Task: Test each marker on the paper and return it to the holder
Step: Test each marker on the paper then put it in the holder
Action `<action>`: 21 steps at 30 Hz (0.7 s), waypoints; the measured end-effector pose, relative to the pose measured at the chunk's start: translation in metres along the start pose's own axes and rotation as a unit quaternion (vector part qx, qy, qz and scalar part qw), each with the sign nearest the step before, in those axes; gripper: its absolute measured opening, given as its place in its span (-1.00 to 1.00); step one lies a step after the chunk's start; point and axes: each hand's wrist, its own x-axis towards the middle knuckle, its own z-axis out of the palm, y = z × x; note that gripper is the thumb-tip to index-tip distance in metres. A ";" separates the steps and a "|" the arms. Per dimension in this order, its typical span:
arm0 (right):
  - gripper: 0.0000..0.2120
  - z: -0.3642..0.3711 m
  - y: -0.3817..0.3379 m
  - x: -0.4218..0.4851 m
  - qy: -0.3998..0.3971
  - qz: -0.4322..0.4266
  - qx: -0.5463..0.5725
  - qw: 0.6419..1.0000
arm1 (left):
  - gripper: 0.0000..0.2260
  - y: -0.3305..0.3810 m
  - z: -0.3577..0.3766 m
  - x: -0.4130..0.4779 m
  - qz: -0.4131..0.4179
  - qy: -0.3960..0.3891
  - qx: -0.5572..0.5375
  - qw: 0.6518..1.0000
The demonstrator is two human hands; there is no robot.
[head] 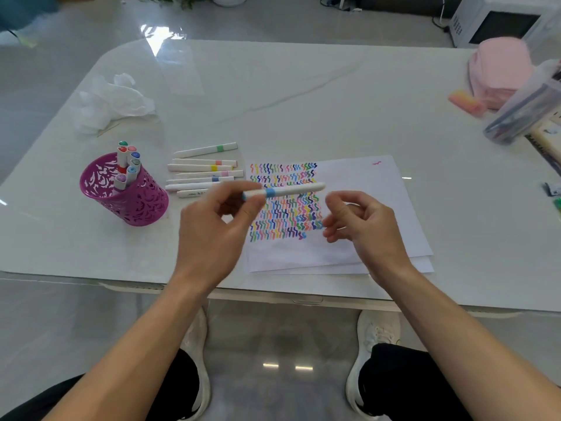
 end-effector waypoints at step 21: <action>-0.90 0.013 0.018 0.008 0.049 -0.057 -0.128 0.989 | -0.69 -0.020 -0.107 0.013 0.200 0.346 0.167 0.901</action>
